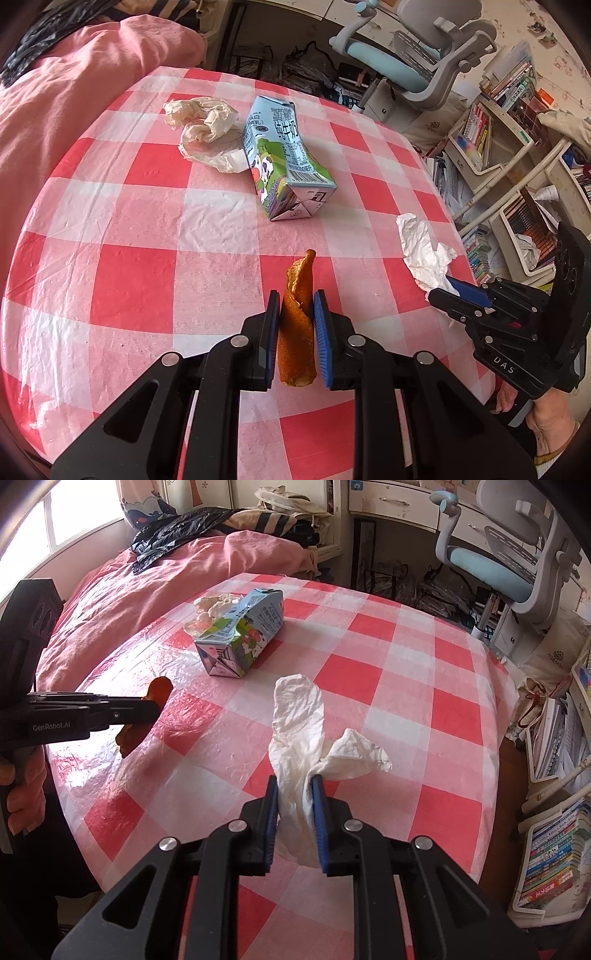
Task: Collect trash
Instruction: 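Carry peel and tissue over the yellow wastebasket with both grippers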
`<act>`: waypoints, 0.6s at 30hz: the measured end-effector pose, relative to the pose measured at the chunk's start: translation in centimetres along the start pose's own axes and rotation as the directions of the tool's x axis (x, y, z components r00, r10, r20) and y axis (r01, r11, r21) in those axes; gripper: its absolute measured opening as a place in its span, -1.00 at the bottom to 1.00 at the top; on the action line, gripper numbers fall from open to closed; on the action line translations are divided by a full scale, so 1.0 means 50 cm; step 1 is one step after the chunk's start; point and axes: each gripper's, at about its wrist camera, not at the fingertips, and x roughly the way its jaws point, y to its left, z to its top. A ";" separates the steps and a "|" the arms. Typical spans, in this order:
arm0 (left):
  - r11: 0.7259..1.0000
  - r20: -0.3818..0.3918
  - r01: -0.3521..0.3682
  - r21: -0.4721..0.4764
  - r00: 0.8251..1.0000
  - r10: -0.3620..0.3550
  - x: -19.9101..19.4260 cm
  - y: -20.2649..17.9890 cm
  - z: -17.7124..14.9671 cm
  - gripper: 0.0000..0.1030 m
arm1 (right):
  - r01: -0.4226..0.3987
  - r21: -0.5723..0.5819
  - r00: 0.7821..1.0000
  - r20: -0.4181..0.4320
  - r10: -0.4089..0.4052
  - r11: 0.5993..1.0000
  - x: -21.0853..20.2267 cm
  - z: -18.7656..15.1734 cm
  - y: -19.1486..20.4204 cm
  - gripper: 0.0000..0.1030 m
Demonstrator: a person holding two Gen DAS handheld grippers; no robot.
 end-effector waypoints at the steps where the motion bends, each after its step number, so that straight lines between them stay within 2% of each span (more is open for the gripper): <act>1: 1.000 0.000 -0.001 0.002 1.000 0.001 0.001 -0.001 0.000 -0.66 | 0.000 0.000 1.000 0.001 0.000 1.000 -0.002 0.000 -0.001 -0.64; 18: 1.000 0.016 0.030 0.001 0.999 -0.030 -0.012 -0.005 0.003 -0.66 | 0.058 0.039 0.998 -0.019 -0.057 0.998 -0.010 -0.021 -0.038 -0.64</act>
